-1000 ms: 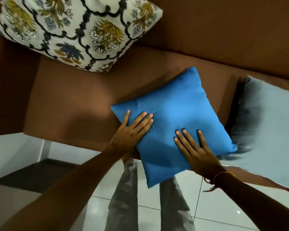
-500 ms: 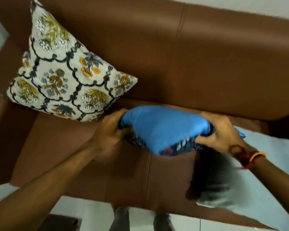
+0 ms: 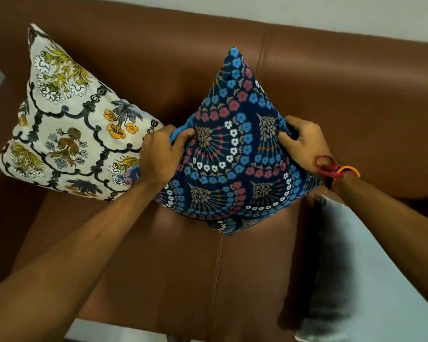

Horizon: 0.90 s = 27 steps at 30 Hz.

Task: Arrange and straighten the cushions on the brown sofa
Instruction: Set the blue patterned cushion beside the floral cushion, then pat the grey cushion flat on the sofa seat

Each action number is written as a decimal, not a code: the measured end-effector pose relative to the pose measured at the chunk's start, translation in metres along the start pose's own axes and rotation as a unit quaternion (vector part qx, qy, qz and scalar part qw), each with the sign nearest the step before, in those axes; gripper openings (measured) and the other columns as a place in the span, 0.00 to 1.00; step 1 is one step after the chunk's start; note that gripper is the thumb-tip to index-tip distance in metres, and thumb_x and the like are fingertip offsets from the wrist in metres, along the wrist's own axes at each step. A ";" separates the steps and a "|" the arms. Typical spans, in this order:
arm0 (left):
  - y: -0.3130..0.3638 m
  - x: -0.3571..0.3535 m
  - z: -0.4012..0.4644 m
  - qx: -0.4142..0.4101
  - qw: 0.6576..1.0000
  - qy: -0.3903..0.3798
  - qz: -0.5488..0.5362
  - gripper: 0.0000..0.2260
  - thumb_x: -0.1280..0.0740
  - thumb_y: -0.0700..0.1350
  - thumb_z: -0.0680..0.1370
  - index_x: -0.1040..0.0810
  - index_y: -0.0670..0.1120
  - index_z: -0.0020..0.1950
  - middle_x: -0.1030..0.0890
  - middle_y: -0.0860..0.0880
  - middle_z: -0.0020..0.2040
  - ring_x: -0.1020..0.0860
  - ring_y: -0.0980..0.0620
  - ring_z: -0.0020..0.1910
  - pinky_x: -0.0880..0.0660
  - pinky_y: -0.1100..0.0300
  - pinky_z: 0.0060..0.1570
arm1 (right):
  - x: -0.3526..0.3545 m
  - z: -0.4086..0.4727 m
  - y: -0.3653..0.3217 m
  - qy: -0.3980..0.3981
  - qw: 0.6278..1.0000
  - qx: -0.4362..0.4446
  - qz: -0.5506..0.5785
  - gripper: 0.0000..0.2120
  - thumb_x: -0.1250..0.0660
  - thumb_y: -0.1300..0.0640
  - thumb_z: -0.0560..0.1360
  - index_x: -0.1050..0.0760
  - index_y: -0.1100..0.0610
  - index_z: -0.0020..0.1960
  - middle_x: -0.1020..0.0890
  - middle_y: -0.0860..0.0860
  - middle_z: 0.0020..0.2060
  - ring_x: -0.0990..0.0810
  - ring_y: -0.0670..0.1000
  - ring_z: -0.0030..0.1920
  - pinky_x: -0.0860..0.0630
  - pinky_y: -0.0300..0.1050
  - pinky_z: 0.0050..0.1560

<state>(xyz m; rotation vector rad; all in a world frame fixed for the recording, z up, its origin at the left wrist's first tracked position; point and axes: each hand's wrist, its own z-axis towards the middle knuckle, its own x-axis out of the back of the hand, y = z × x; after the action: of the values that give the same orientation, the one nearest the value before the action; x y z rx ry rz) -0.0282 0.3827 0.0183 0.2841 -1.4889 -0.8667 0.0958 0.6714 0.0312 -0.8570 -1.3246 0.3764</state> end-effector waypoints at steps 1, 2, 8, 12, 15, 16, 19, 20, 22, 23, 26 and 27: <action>0.004 0.003 0.000 0.000 1.000 0.005 0.004 0.23 0.36 0.59 0.83 0.22 0.38 0.44 0.22 0.43 0.36 0.22 0.40 0.37 0.28 0.47 0.35 | 0.001 0.004 -0.003 -0.002 1.000 -0.004 -0.004 0.11 0.42 0.44 0.75 0.24 0.47 0.49 0.20 0.44 0.38 0.22 0.35 0.37 0.32 0.28 0.35; 0.009 -0.028 -0.001 0.004 1.000 -0.004 0.015 0.23 0.36 0.59 0.84 0.20 0.38 0.47 0.19 0.42 0.39 0.20 0.40 0.40 0.25 0.45 0.38 | 0.002 -0.001 0.029 -0.015 0.999 -0.042 0.006 0.12 0.42 0.45 0.75 0.22 0.49 0.51 0.19 0.45 0.39 0.22 0.38 0.37 0.32 0.30 0.35; 0.010 -0.015 -0.010 -0.060 0.987 0.128 0.081 0.15 0.37 0.51 0.86 0.21 0.39 0.55 0.20 0.40 0.52 0.24 0.41 0.53 0.28 0.50 0.52 | -0.003 0.002 0.038 -0.005 1.000 0.005 0.023 0.21 0.34 0.51 0.82 0.25 0.54 0.73 0.18 0.45 0.63 0.20 0.40 0.62 0.25 0.32 0.64; 0.064 -0.053 -0.056 -0.268 0.953 0.068 0.121 0.08 0.36 0.47 0.85 0.23 0.42 0.54 0.23 0.42 0.52 0.27 0.42 0.51 0.30 0.47 0.50 | 0.020 -0.067 0.065 -0.004 0.999 -0.044 0.005 0.26 0.31 0.57 0.81 0.29 0.59 0.77 0.21 0.53 0.71 0.22 0.43 0.67 0.29 0.33 0.73; 0.100 -0.117 -0.114 -0.380 0.912 -0.103 0.121 0.09 0.34 0.48 0.82 0.23 0.44 0.59 0.21 0.44 0.56 0.24 0.42 0.54 0.26 0.45 0.52 | 0.037 -0.150 0.105 -0.069 0.993 -0.071 -0.060 0.28 0.28 0.58 0.80 0.29 0.62 0.77 0.22 0.61 0.71 0.22 0.54 0.69 0.32 0.44 0.74; 0.108 -0.143 -0.135 -0.410 0.887 -0.160 0.137 0.13 0.32 0.48 0.81 0.23 0.45 0.64 0.21 0.45 0.62 0.22 0.41 0.59 0.25 0.46 0.57 | 0.043 -0.183 0.121 -0.095 0.988 -0.084 -0.084 0.30 0.26 0.58 0.79 0.30 0.62 0.77 0.23 0.61 0.73 0.24 0.56 0.72 0.35 0.44 0.75; 0.118 -0.210 -0.190 -0.462 0.811 -0.297 0.203 0.30 0.34 0.43 0.81 0.39 0.48 0.82 0.34 0.46 0.81 0.34 0.43 0.79 0.34 0.42 0.76 | 0.051 -0.294 0.170 -0.149 0.964 -0.051 -0.213 0.38 0.25 0.47 0.77 0.34 0.60 0.80 0.30 0.58 0.79 0.31 0.61 0.80 0.38 0.57 0.81; 0.121 -0.232 -0.205 -0.487 0.786 -0.310 0.223 0.33 0.37 0.40 0.80 0.45 0.49 0.84 0.39 0.46 0.83 0.39 0.44 0.82 0.38 0.40 0.78 | 0.050 -0.334 0.186 -0.155 0.950 -0.035 -0.269 0.42 0.28 0.40 0.76 0.36 0.58 0.82 0.34 0.55 0.82 0.35 0.60 0.82 0.40 0.61 0.82; 0.127 -0.266 -0.225 -0.537 0.751 -0.301 0.238 0.35 0.41 0.36 0.80 0.49 0.52 0.84 0.43 0.46 0.85 0.43 0.43 0.83 0.40 0.36 0.79 | 0.042 -0.398 0.210 -0.161 0.928 -0.028 -0.334 0.49 0.32 0.30 0.73 0.42 0.54 0.85 0.42 0.50 0.85 0.43 0.56 0.85 0.44 0.64 0.83; 0.131 -0.281 -0.234 -0.556 0.741 -0.285 0.245 0.35 0.42 0.37 0.80 0.50 0.53 0.84 0.44 0.46 0.85 0.43 0.43 0.84 0.39 0.34 0.79 | 0.036 -0.424 0.220 -0.151 0.922 -0.029 -0.355 0.49 0.33 0.29 0.73 0.44 0.53 0.85 0.43 0.49 0.86 0.45 0.55 0.86 0.46 0.64 0.84; 0.142 -0.323 -0.260 -0.575 0.743 -0.243 0.243 0.33 0.42 0.39 0.83 0.52 0.51 0.85 0.47 0.45 0.85 0.45 0.43 0.84 0.42 0.30 0.78 | 0.025 -0.475 0.252 -0.092 0.890 -0.032 -0.446 0.43 0.31 0.46 0.77 0.47 0.53 0.86 0.45 0.49 0.86 0.47 0.54 0.86 0.50 0.66 0.84; 0.146 -0.334 -0.267 -0.576 0.745 -0.231 0.246 0.32 0.42 0.39 0.84 0.52 0.50 0.85 0.46 0.44 0.85 0.45 0.43 0.84 0.43 0.29 0.77 | 0.025 -0.482 0.261 -0.062 0.880 -0.051 -0.469 0.42 0.32 0.54 0.77 0.48 0.54 0.86 0.46 0.50 0.86 0.48 0.53 0.86 0.51 0.67 0.83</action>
<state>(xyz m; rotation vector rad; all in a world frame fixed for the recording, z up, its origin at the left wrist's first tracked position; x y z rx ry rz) 0.3163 0.6096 -0.1655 -1.2753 -1.0836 -1.2853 0.6146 0.7000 -0.1433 -0.1932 -1.7232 -0.4153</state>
